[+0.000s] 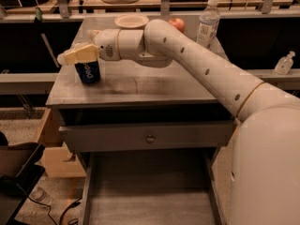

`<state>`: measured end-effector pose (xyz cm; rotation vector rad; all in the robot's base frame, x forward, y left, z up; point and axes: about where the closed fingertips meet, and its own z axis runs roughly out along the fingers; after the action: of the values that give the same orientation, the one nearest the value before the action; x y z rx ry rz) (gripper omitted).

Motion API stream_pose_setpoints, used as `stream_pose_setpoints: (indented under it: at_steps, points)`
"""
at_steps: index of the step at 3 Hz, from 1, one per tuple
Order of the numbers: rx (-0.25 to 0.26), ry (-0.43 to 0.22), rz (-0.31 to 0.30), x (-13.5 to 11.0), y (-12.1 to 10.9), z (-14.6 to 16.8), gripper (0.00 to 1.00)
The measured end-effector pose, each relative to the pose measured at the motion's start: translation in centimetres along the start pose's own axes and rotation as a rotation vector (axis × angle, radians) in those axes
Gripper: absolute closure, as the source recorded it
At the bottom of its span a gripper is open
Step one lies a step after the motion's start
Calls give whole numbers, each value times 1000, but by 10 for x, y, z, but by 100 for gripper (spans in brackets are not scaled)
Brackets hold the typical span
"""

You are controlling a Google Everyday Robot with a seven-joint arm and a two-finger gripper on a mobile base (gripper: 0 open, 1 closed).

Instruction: Pick pepsi can from middle drawer and place on counter

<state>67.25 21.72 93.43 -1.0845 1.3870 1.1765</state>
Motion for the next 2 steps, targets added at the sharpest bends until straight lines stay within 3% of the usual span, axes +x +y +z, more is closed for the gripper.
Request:
stream_pose_setpoints:
  at_steps: [1, 2]
  points:
    - [118, 73, 2, -36, -15, -34, 0]
    - [278, 113, -18, -80, -18, -88, 0]
